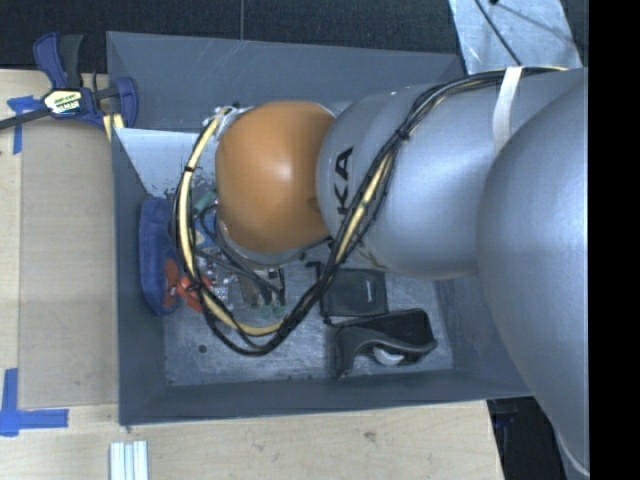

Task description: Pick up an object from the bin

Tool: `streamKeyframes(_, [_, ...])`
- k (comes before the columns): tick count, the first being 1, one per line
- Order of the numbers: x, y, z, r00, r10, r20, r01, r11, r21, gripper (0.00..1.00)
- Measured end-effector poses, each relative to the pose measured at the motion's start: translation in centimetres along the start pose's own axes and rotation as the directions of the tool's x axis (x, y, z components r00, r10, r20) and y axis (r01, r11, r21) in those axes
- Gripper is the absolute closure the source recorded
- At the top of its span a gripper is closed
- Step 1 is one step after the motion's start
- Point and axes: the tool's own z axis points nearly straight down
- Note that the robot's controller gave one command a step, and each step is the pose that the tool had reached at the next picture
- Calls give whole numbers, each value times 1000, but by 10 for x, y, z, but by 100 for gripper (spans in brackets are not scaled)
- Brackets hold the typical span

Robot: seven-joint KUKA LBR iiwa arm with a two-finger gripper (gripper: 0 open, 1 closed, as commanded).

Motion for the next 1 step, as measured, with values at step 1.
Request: streamKeyframes(1, [-11, -8, -111, 1000, 9, 1, -9, 1000, 0, 100])
